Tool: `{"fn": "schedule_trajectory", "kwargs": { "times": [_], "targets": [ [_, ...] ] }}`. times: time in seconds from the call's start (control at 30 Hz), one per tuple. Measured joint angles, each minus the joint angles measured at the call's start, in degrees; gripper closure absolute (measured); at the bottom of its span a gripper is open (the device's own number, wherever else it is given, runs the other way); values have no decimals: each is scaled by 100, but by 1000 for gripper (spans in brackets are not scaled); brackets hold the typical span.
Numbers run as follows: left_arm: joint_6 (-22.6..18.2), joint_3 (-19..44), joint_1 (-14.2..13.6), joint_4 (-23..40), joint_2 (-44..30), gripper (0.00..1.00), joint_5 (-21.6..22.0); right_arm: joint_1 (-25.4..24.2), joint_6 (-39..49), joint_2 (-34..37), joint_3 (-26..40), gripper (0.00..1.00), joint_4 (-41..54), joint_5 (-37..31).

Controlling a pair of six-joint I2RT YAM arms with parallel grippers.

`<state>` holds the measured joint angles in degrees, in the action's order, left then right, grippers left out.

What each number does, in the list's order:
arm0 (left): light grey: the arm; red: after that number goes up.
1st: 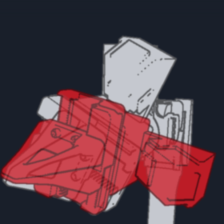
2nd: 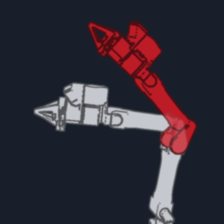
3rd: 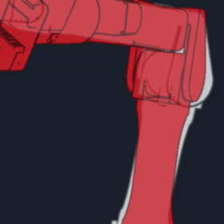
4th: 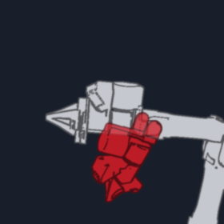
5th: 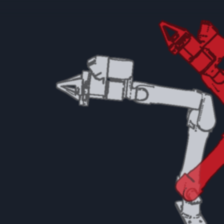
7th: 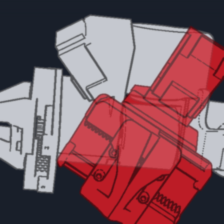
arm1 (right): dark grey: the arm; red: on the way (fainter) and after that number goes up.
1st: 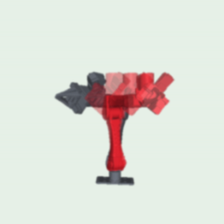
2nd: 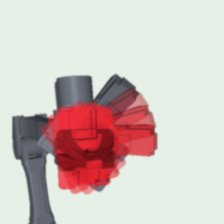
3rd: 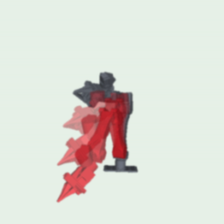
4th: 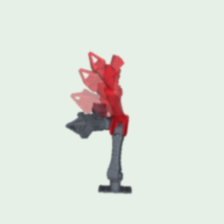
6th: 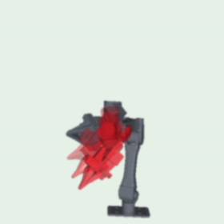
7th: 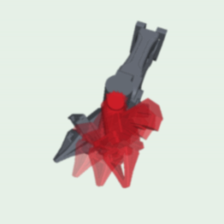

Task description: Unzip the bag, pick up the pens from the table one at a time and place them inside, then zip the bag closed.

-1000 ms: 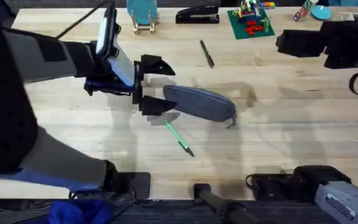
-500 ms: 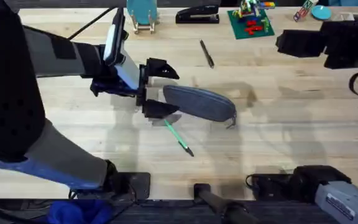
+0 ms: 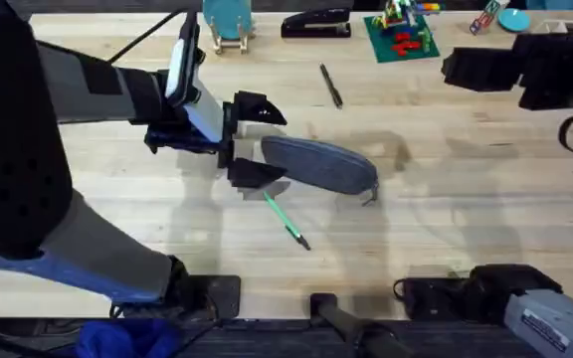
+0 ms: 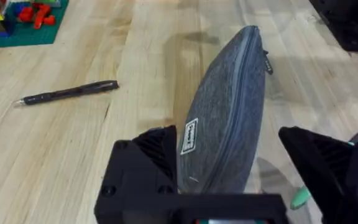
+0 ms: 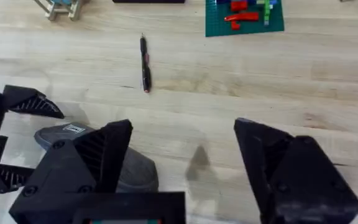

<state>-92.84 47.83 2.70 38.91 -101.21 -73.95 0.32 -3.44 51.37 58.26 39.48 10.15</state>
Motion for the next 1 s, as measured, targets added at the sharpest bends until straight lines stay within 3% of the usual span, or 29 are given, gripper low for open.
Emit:
{"fn": "schedule_trajectory", "kwargs": {
  "times": [0.2, 0.27, 0.37, 0.47, 0.57, 1.0],
  "targets": [
    [0, 0, 0, -15, 0, 39, 137, 0, 0, 0, 0, 5, 0, 0],
    [-2, 0, 0, -15, 0, 194, 168, 0, 0, 0, 0, 5, 0, 0],
    [-21, 2, 0, -20, 0, 518, 183, 0, 0, 0, 0, 5, 1, 0],
    [-23, 2, 0, -38, 0, 691, 181, 0, 0, 0, 0, 5, 0, 0],
    [-35, 2, 0, -59, 0, 927, 172, 0, 0, 0, 0, 5, 0, 0],
    [-42, 7, 0, -59, 0, 958, 168, 0, -162, 0, 0, 5, 7, 13]
  ]
}}
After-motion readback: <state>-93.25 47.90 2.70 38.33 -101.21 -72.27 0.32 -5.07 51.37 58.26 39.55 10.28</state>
